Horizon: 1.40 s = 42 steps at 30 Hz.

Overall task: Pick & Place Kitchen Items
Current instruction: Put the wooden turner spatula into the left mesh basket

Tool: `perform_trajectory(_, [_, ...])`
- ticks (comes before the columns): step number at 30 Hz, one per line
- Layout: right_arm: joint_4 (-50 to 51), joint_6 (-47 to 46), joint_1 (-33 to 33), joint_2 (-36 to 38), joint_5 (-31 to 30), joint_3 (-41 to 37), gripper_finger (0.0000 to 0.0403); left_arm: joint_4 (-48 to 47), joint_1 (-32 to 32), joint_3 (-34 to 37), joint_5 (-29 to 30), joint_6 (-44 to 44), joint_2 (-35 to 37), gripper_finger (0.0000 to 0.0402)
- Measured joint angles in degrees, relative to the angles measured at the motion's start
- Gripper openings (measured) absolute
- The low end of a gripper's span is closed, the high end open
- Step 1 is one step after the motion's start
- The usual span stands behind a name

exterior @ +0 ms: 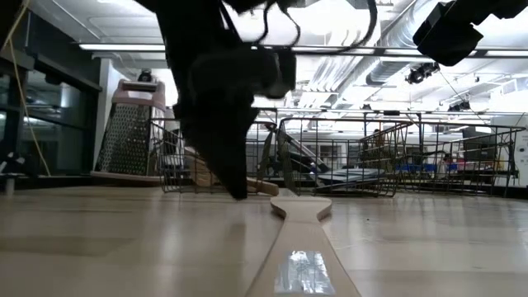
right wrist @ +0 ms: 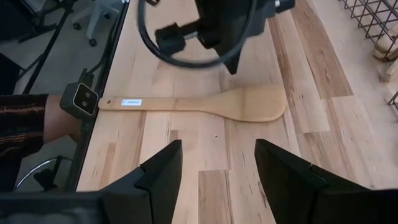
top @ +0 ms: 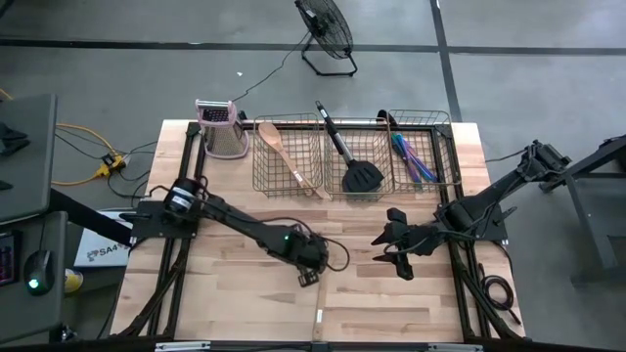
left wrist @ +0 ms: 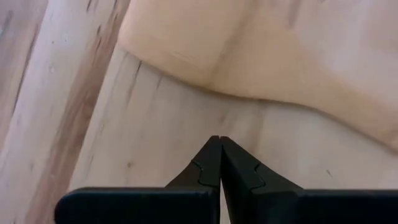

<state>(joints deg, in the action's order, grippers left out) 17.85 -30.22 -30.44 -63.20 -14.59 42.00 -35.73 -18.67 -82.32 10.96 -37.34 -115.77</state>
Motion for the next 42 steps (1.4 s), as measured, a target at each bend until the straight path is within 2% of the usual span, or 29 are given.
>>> perform_trajectory(3, [0.0, 0.0, 0.0, 0.0, 0.0, 0.0, 0.0195, 1.9, -0.1, 0.0, -1.1, -2.0, 1.5, 0.0000])
perform_trajectory(9, [0.0, -0.1, 0.0, 0.0, -0.2, 0.0, 0.0195, 14.7, -1.0, -0.1, -6.1, -3.6, 2.8, 0.0000])
perform_trajectory(16, [-0.2, -0.2, 0.0, 0.0, -0.2, 0.0, 0.0195, 18.8, -3.5, 0.0, -6.2, -8.3, -0.8, 0.0000])
perform_trajectory(20, [-0.3, 0.0, 0.0, 0.0, -0.2, 0.0, 0.0195, 24.3, -4.4, -0.2, -6.0, -9.3, -2.2, 0.0000])
perform_trajectory(24, [-0.3, 0.0, 0.0, 0.0, -0.2, 0.0, 0.0195, 25.5, -4.7, 0.0, -5.2, -9.2, -3.3, 0.0000])
perform_trajectory(30, [-0.3, 0.0, 0.0, 0.0, -0.2, 0.0, 0.0195, 26.1, -5.5, -0.1, -2.9, -2.2, -4.1, 0.0000])
perform_trajectory(36, [-0.2, 0.0, 0.0, 0.0, -0.2, 0.0, 0.0195, 27.2, -6.3, -0.1, -0.3, 9.3, -5.0, 0.0000])
perform_trajectory(42, [-0.1, 0.1, 0.0, 0.0, -0.2, 0.0, 0.0195, 28.3, -6.9, -0.1, 0.1, 16.2, -6.1, 0.0000])
